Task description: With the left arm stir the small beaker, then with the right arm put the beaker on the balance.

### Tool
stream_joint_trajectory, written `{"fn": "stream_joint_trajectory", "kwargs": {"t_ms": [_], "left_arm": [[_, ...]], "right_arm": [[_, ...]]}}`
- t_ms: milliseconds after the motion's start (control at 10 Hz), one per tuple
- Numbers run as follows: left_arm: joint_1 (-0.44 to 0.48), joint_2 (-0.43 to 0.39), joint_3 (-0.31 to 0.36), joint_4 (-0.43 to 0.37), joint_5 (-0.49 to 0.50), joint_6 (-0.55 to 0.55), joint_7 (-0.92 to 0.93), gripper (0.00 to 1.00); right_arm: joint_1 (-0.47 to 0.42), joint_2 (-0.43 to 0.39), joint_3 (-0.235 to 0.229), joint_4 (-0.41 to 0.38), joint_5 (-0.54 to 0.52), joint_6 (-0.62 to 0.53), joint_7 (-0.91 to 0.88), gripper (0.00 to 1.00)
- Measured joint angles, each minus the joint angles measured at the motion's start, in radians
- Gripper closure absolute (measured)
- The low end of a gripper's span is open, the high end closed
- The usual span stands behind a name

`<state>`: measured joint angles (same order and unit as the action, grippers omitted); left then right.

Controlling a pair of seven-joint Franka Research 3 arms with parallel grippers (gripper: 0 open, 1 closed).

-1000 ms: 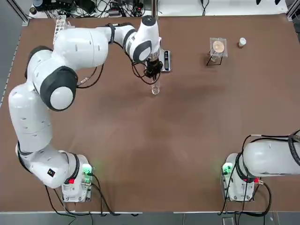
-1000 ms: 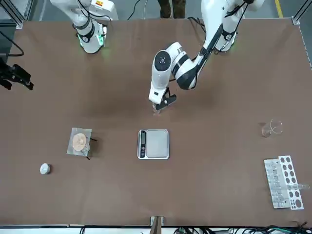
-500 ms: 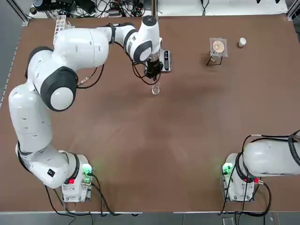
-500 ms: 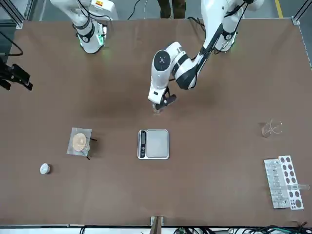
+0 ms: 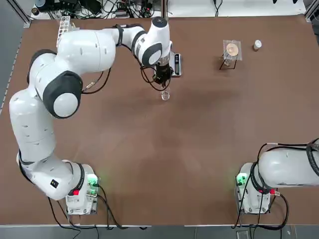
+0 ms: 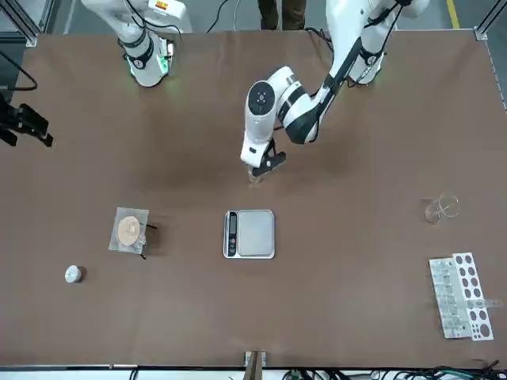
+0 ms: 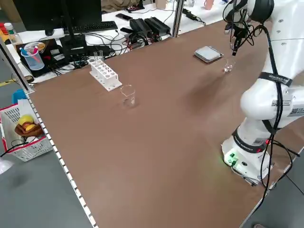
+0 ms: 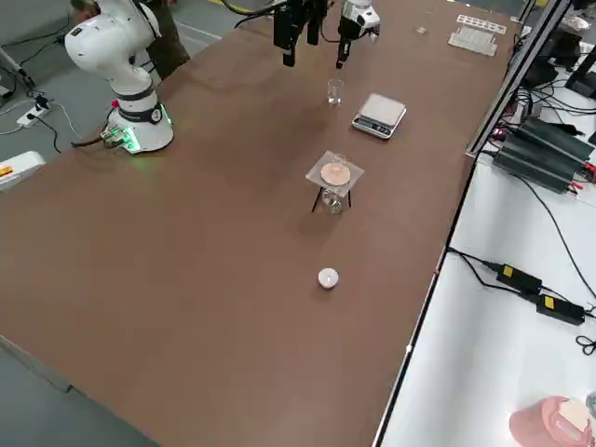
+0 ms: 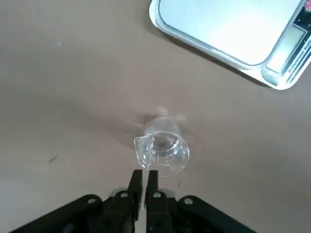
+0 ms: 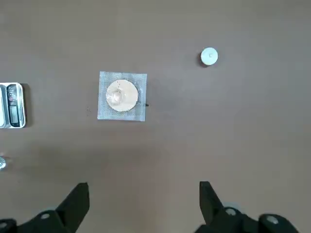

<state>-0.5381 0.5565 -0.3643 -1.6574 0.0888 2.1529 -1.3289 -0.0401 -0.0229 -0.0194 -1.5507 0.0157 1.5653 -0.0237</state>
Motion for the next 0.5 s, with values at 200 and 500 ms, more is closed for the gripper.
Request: {"fn": "stream_joint_trajectory", "kwargs": {"t_ms": [200, 500], "left_arm": [[0.004, 0.000, 0.003, 0.001, 0.000, 0.000, 0.004, 0.93], [0.001, 0.000, 0.001, 0.008, 0.000, 0.000, 0.002, 0.93]], "right_arm": [[0.000, 0.000, 0.000, 0.000, 0.000, 0.000, 0.000, 0.00], [0.000, 0.000, 0.000, 0.000, 0.000, -0.005, 0.000, 0.00]]}}
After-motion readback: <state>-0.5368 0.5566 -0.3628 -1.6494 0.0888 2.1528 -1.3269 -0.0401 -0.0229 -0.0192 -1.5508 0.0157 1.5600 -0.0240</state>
